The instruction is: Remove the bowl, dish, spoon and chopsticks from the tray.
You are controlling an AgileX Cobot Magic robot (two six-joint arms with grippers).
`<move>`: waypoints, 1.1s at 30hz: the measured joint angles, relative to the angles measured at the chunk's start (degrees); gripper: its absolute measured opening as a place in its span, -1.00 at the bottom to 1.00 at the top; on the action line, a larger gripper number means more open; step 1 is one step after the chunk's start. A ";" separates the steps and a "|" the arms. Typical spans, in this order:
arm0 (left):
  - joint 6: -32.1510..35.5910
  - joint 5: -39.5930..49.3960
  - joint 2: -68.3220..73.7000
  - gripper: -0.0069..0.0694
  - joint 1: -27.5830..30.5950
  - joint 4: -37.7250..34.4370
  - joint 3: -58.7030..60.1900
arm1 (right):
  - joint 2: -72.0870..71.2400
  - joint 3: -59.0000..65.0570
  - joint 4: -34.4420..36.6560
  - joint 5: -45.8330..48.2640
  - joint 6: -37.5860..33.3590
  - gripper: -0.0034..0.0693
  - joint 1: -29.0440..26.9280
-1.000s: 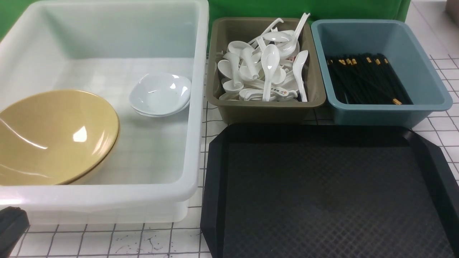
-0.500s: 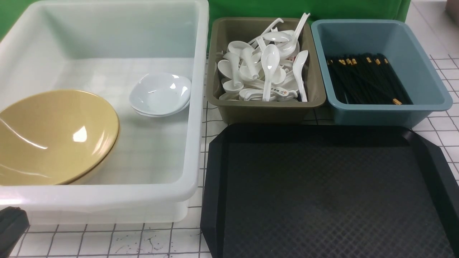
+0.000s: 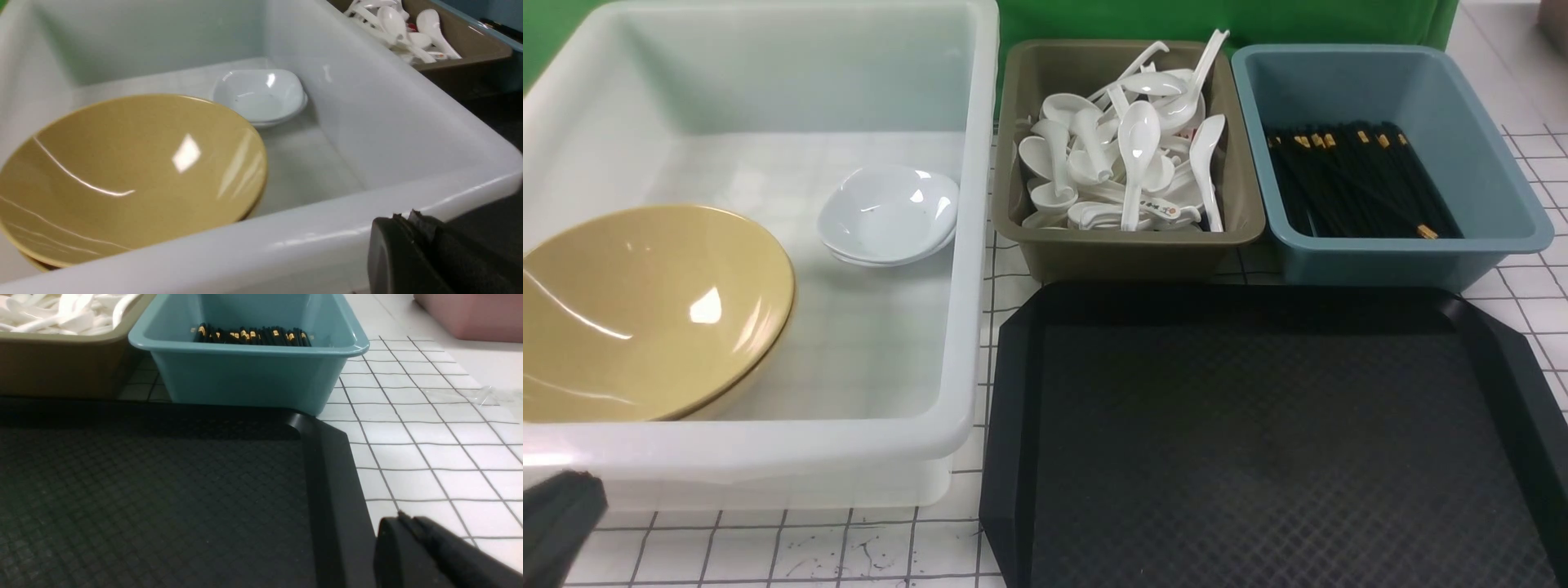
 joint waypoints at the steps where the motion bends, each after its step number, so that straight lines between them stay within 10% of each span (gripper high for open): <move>1: -0.18 -3.38 -0.06 -0.85 0.30 1.00 1.28 | 0.00 0.00 0.00 0.00 0.00 -0.77 0.00; 10: -12.95 -26.49 -4.44 -0.85 10.73 10.54 17.97 | 0.00 0.00 0.00 0.00 0.00 -0.76 0.00; 33: -17.49 -16.48 -5.12 -0.85 9.02 13.00 19.62 | 0.00 0.00 0.00 0.16 0.00 -0.70 -0.11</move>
